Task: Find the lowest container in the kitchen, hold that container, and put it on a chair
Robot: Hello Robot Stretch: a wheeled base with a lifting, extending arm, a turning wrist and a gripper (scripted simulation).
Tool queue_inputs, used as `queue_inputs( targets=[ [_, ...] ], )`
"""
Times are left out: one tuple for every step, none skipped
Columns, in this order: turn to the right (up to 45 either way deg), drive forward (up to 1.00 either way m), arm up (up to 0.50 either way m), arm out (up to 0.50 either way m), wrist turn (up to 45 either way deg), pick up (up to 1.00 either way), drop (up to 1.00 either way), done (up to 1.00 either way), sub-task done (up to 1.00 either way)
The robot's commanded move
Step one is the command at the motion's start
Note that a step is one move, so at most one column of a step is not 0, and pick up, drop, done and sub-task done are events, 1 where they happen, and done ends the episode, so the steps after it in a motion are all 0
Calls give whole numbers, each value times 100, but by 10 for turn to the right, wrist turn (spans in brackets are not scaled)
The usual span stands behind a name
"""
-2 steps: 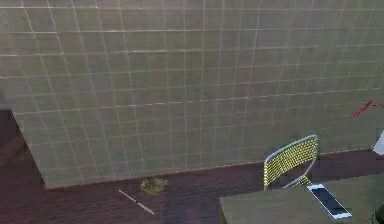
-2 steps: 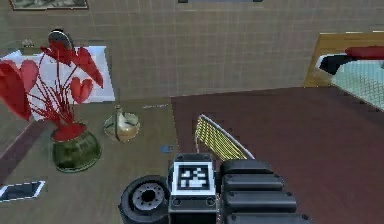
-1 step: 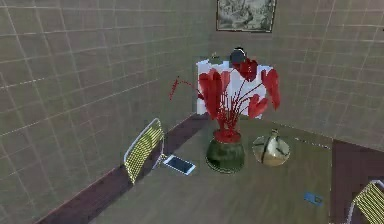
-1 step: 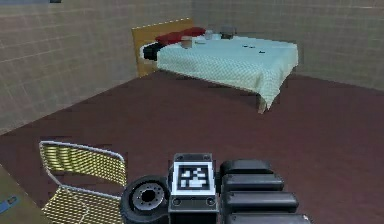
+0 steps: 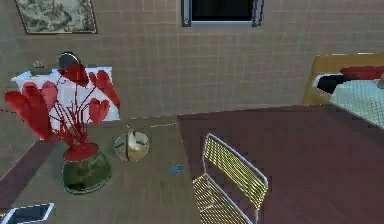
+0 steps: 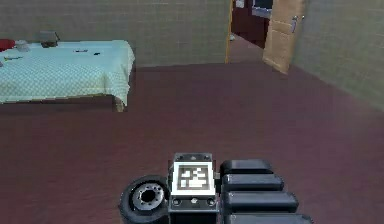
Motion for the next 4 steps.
queue_inputs(
  targets=[
    [450, 0, 0, 0, 0, 0, 0, 0, 0],
    [360, 0, 0, 0, 0, 0, 0, 0, 0],
    [-450, 0, 0, 0, 0, 0, 0, 0, 0],
    [-450, 0, 0, 0, 0, 0, 0, 0, 0]
  ],
)
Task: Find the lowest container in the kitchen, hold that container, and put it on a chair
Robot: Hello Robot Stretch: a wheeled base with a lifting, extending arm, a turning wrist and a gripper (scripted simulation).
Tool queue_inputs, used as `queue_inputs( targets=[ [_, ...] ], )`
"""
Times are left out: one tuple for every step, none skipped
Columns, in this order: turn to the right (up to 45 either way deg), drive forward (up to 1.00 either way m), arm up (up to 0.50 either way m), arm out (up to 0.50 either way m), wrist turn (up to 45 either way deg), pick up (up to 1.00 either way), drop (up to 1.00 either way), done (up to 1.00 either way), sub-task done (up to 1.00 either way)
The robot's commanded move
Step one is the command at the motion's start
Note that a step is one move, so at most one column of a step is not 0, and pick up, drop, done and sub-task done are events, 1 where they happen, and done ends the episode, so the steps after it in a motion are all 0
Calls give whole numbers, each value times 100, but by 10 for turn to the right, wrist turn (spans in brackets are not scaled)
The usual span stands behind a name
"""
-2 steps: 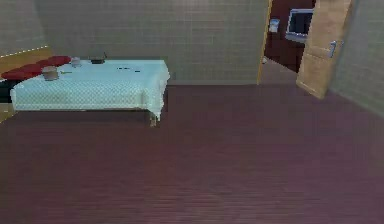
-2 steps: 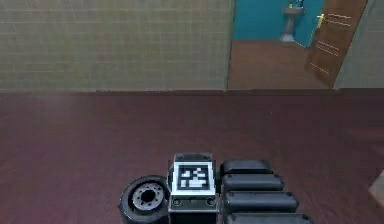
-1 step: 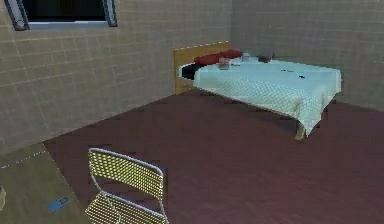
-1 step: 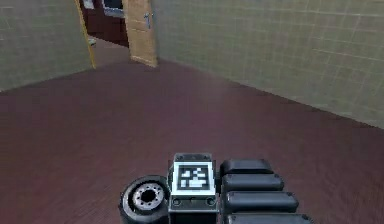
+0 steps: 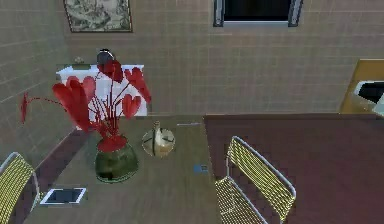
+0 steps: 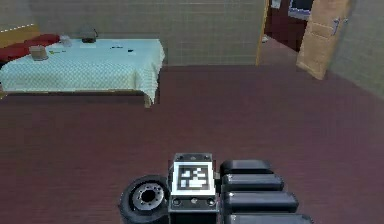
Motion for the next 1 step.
queue_inputs(
  targets=[
    [-450, 0, 0, 0, 0, 0, 0, 0, 0]
  ],
)
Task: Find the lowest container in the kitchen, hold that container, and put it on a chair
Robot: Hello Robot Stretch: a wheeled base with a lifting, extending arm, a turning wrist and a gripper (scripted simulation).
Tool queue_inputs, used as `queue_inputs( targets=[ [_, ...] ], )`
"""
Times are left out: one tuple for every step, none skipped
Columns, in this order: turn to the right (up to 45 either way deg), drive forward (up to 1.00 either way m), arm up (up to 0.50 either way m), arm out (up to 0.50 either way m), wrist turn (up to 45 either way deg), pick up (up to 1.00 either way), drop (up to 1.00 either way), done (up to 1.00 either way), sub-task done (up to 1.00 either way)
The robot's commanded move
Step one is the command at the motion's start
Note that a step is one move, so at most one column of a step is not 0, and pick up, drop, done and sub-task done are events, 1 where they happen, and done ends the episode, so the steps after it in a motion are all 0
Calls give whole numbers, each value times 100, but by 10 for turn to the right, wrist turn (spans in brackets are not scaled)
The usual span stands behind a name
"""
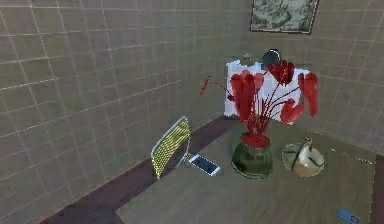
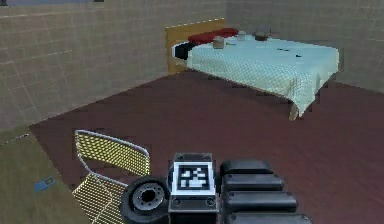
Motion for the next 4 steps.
queue_inputs(
  targets=[
    [-300, 0, 0, 0, 0, 0, 0, 0, 0],
    [0, 0, 0, 44, 0, 0, 0, 0, 0],
    [0, 0, 0, 0, 450, 0, 0, 0, 0],
    [0, 0, 0, 0, 450, 0, 0, 0, 0]
  ],
)
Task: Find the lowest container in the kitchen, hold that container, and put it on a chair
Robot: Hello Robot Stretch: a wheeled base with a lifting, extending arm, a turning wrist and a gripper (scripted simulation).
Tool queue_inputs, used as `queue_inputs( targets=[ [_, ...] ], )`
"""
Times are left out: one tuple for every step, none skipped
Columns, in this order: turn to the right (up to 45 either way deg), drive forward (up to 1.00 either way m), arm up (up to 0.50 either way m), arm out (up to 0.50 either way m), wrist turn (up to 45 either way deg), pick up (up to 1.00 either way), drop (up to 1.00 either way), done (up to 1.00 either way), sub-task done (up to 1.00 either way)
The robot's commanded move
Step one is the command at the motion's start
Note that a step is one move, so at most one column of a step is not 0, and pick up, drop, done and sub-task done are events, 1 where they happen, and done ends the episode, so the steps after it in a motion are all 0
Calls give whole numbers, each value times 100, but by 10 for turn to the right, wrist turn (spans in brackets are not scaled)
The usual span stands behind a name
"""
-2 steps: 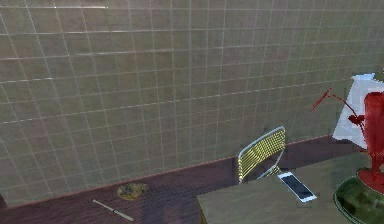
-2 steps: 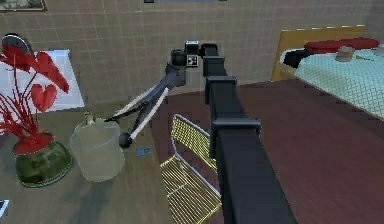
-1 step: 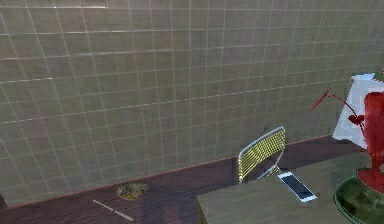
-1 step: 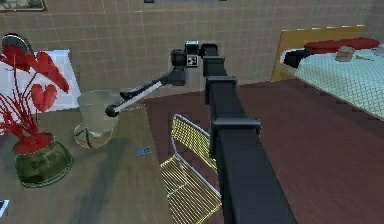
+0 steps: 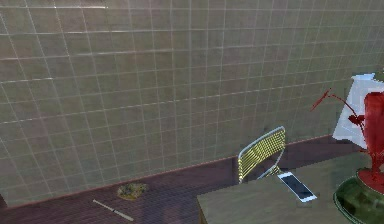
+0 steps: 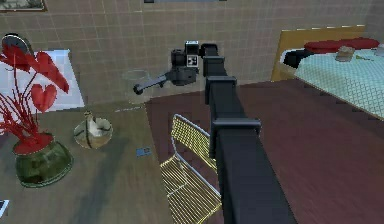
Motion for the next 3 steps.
queue_inputs(
  targets=[
    [0, 0, 0, 0, 210, 0, 0, 0, 0],
    [0, 0, -38, 0, 0, 0, 0, 0, 0],
    [0, 0, -50, 0, 0, 0, 0, 0, 0]
  ],
)
